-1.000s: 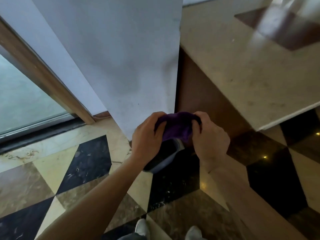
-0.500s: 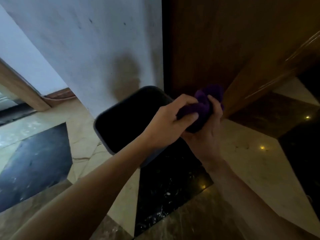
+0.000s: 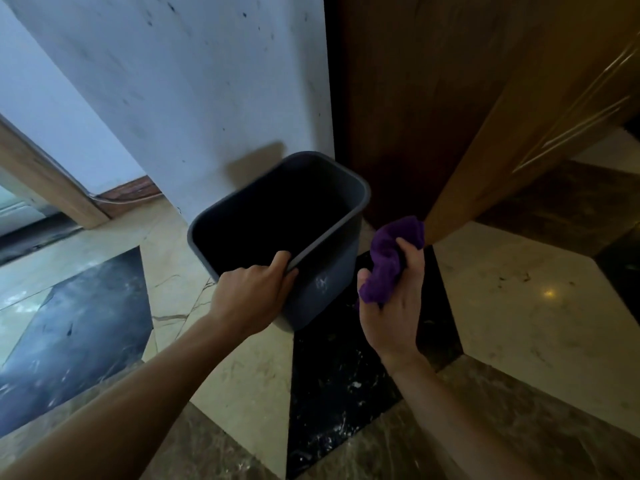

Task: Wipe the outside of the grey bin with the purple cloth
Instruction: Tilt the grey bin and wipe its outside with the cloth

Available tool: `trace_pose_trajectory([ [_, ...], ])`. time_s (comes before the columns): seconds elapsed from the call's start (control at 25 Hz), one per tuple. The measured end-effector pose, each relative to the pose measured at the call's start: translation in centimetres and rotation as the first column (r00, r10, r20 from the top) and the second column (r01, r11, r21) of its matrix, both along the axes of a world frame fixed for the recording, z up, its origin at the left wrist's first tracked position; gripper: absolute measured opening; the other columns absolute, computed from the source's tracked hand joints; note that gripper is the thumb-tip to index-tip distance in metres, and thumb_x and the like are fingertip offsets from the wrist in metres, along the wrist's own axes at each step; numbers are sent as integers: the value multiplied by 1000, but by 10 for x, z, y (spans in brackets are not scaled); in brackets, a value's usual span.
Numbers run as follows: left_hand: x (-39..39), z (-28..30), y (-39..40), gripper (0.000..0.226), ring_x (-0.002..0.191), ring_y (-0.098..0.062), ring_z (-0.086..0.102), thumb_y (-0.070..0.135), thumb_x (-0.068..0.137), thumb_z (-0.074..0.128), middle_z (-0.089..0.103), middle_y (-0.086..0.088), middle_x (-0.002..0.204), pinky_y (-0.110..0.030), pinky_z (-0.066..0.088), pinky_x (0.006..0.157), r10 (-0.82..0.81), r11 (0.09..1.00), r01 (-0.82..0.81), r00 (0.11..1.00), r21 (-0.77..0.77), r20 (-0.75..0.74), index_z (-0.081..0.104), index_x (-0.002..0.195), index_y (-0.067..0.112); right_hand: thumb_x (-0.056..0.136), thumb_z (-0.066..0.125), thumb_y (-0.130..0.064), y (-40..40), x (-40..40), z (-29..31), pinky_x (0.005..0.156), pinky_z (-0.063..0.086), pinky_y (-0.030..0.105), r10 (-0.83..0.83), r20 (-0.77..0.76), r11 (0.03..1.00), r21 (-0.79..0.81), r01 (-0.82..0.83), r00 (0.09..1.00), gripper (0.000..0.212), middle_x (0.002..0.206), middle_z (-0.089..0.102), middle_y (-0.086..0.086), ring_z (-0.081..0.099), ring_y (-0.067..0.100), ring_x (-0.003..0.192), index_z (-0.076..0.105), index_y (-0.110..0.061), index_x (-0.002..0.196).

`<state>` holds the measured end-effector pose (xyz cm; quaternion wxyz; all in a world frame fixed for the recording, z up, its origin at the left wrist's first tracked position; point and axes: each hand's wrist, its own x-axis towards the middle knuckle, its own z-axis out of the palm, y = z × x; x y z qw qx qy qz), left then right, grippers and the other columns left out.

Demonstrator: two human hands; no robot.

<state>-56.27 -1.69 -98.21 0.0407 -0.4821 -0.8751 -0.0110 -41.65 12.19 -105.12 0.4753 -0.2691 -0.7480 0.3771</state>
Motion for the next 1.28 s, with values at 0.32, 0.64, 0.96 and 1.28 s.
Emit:
trace_pose_trajectory([
  [0.32, 3, 23, -8, 32, 42, -7, 52, 51, 98, 29, 53, 8, 52, -25, 37, 39, 72, 959, -127, 974, 253, 213, 48, 86, 28, 90, 61, -31, -27, 9, 5, 120, 23, 49, 11, 62, 997, 70, -15, 998, 63, 154, 34, 13, 28, 42, 145, 35, -16, 146],
  [0.64, 39, 11, -18, 20, 70, -3, 65, 50, 95, 37, 69, 11, 75, -40, 56, 58, 26, 887, -298, 795, 353, 605, 55, 90, 57, 84, 47, -61, -50, -13, 10, 113, 10, 72, 158, 394, 973, 95, -211, 905, 75, 164, 26, 3, 4, 44, 152, 22, -38, 151],
  [0.96, 34, 10, -20, 32, 69, -12, 65, 50, 90, 30, 70, 9, 79, -50, 54, 59, -20, 883, -266, 801, 386, 598, 55, 110, 51, 83, 40, -79, -47, -24, -6, 119, 1, 63, 116, 437, 986, 56, -156, 892, 75, 161, 32, -7, 2, 28, 155, 31, -41, 148],
  [1.28, 15, 1, -29, 30, 81, 1, 63, 35, 94, 33, 68, 23, 88, -31, 46, 62, 45, 846, -400, 711, 351, 701, 59, 105, 44, 90, 28, -74, -9, 25, -67, 120, 3, 61, 24, 585, 998, -64, 16, 811, 67, 158, 38, -1, 5, 25, 155, 32, -39, 147],
])
